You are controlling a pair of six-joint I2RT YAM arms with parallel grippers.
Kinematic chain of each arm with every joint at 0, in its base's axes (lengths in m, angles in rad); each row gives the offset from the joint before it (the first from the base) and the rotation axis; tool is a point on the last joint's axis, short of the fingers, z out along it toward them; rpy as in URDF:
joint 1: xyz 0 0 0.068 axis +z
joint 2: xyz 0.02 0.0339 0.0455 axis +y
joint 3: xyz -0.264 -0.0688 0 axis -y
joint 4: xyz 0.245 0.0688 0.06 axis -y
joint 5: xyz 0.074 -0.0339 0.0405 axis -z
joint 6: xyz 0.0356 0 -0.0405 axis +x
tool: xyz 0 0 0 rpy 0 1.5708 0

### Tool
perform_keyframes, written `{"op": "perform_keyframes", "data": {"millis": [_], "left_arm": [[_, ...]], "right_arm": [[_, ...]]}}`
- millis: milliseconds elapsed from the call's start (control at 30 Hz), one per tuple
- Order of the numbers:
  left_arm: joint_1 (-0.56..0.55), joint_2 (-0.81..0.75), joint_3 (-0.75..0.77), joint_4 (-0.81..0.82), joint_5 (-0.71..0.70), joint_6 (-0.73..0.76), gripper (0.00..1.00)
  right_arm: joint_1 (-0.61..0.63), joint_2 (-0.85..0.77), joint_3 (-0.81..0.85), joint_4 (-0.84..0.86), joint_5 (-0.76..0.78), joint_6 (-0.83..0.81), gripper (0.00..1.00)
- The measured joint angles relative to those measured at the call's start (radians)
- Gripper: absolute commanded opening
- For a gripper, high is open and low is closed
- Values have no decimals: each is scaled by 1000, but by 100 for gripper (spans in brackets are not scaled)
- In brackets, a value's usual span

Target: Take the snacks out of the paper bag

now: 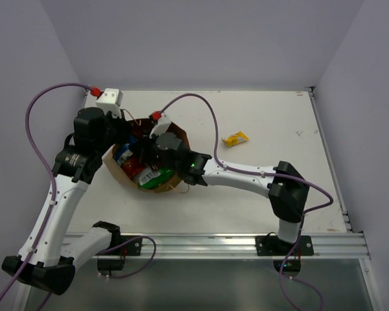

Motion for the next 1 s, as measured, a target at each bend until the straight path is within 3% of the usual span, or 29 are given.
{"op": "perform_keyframes", "data": {"millis": [167,367,533,667,833,1000], "left_arm": [[0,0,0,1,-22,-7,0],[0,20,11,7,-83,-16,0],[0,31,11,16,-120,-32,0],[0,37,11,22,-129,-33,0],[0,38,11,22,-127,-33,0],[0,38,11,22,-123,-33,0]], "right_arm": [[0,-145,-132,-10,-26,-45,0],[-38,-485,-273,-88,-86,-92,0],[-219,-800,-409,-165,-132,-105,0],[-497,-968,-531,-224,-163,-122,0],[-890,-930,-583,-260,-281,-130,0],[-1117,-692,-606,-232,-429,-93,0]]}}
